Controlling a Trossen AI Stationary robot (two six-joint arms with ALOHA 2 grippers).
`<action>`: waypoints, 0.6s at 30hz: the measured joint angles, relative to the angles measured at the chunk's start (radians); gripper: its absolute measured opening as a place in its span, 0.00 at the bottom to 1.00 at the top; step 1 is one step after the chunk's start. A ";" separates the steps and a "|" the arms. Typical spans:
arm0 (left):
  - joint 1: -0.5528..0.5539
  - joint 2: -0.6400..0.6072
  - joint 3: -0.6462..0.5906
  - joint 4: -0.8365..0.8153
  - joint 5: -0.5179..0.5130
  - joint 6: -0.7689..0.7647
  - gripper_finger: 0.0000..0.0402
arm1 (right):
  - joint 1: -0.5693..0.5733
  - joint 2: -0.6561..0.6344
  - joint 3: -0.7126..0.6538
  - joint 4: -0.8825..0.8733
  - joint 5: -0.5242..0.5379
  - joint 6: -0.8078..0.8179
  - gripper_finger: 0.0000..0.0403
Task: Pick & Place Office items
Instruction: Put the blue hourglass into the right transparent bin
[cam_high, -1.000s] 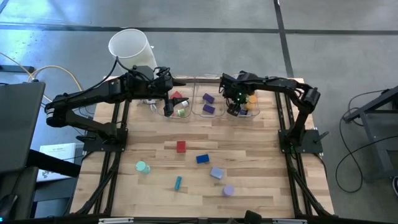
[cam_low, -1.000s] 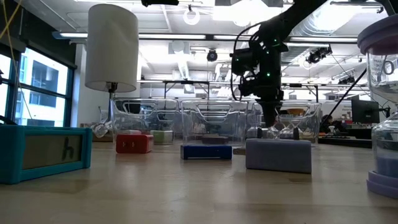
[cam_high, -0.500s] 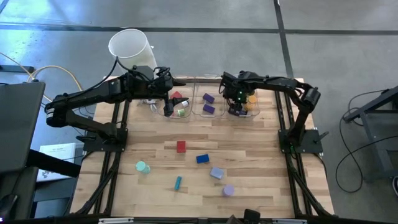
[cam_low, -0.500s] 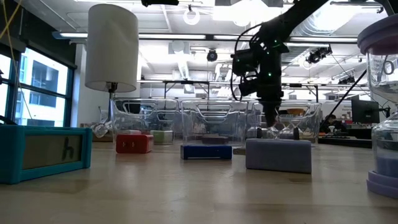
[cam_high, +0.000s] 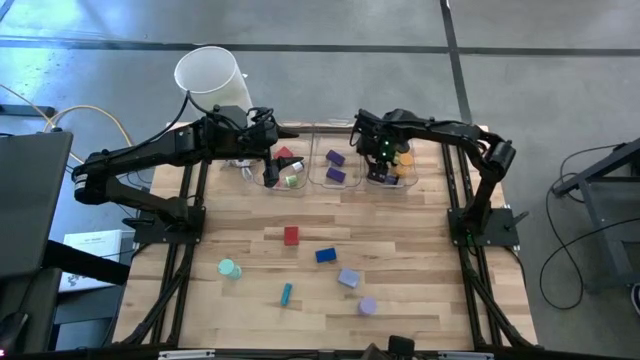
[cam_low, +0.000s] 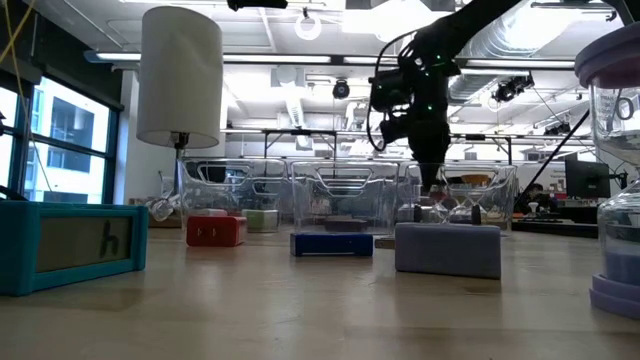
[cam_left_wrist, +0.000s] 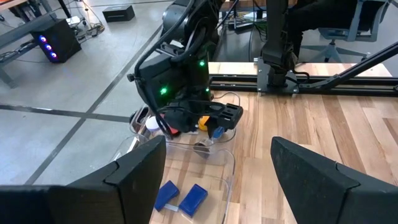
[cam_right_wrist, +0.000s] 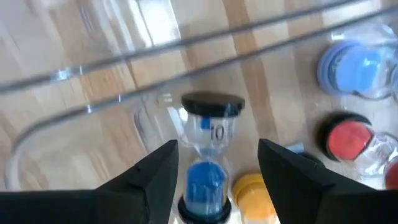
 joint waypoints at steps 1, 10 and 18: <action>0.000 0.000 0.000 0.000 0.000 0.000 0.71 | 0.000 0.001 0.000 -0.003 0.000 -0.005 0.52; 0.000 0.000 0.000 0.000 0.000 0.000 0.71 | 0.013 0.056 0.000 0.005 -0.014 -0.039 0.52; 0.000 0.000 0.000 0.000 0.000 0.000 0.71 | 0.034 0.077 0.000 0.042 -0.028 -0.063 0.52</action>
